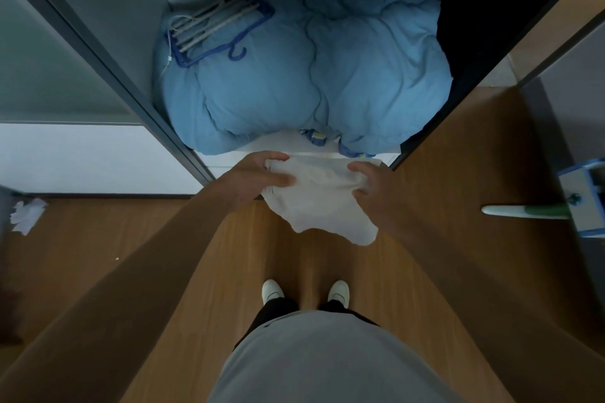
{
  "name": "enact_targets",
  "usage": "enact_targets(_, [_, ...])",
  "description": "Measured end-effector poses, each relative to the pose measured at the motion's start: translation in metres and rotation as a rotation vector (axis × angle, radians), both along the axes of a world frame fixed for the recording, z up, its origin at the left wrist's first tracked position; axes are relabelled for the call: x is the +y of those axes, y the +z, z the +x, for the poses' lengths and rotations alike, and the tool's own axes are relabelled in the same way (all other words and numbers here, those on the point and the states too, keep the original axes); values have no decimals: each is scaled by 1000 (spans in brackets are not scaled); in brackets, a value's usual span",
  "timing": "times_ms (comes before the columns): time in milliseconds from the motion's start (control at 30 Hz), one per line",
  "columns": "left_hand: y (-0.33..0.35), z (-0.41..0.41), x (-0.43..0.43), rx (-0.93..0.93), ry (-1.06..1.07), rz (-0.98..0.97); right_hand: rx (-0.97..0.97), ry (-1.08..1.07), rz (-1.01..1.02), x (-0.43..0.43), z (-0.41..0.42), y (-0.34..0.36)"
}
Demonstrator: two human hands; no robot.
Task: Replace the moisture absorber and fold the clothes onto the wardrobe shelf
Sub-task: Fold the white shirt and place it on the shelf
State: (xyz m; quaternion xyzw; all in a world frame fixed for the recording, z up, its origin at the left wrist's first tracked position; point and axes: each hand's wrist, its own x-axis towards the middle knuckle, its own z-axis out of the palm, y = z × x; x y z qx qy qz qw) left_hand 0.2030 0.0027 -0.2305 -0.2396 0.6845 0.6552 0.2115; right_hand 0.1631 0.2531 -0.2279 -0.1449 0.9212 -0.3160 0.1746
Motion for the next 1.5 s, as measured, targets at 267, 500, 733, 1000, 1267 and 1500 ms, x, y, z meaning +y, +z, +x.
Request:
enact_targets(267, [-9,-12,27,162,-352,-673,127,-154,-81,2,-3,-3])
enact_targets(500, [-13,-14,21,255,-314,-741,248,-129,11,4,-2,-4])
enact_targets(733, [12,-23,7,345,-227,-760,-43,93,-295,7,-4,7])
enact_targets(1000, [45,-25,0,109,-589,-603,-156,45,-458,5,-25,24])
enact_targets(1267, [19,-23,-1,323,-519,-833,-258,69,-512,12,-31,28])
enact_targets(1500, [28,-19,-9,271,-26,-367,-460,-29,-606,21,-40,46])
